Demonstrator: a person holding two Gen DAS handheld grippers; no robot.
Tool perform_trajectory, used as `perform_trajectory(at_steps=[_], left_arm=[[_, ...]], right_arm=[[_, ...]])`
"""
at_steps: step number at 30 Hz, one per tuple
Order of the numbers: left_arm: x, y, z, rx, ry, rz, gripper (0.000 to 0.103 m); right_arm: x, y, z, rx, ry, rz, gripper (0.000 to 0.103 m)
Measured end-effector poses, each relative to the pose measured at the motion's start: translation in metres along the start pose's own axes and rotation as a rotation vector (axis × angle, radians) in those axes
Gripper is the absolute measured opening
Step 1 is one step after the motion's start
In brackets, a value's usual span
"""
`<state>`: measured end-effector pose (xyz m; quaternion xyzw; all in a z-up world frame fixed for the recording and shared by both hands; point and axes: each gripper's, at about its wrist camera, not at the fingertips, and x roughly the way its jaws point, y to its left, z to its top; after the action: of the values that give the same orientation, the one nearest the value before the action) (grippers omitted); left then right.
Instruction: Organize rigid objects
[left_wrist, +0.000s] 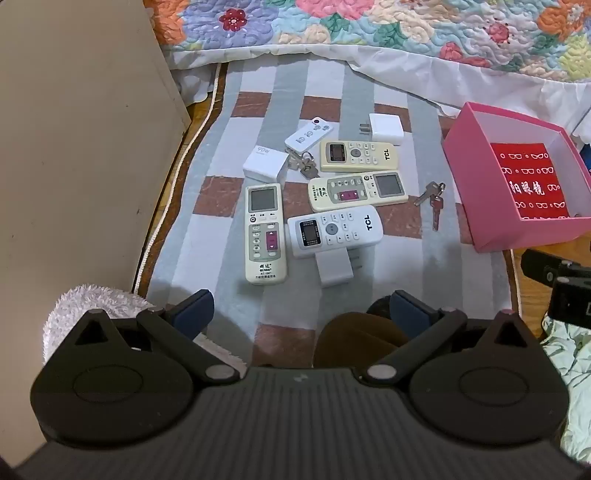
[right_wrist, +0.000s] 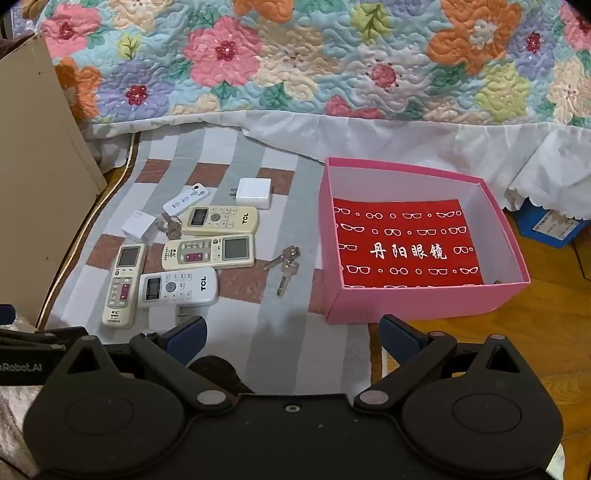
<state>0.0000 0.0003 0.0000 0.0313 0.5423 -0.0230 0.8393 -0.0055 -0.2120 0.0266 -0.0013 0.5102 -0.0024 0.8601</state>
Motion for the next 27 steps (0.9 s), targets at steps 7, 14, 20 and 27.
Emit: perform_trajectory(at_steps=[7, 14, 20, 27], left_arm=[[-0.001, -0.0031, -0.0024, -0.001, 0.007, -0.002, 0.103], [0.0003, -0.0028, -0.0016, 0.014, -0.005, -0.015, 0.103], [-0.0011, -0.0027, -0.0025, 0.011, -0.009, 0.005, 0.103], [0.0031, -0.0021, -0.0021, 0.013, -0.009, 0.022, 0.103]], right_arm=[[0.0014, -0.0018, -0.0011, 0.004, 0.002, -0.018, 0.101], [0.0027, -0.0033, -0.0029, 0.002, 0.009, -0.038, 0.101], [0.0033, -0.0053, -0.0028, 0.002, 0.012, -0.037, 0.101], [0.0054, -0.0045, -0.0024, -0.01, 0.017, -0.05, 0.101]])
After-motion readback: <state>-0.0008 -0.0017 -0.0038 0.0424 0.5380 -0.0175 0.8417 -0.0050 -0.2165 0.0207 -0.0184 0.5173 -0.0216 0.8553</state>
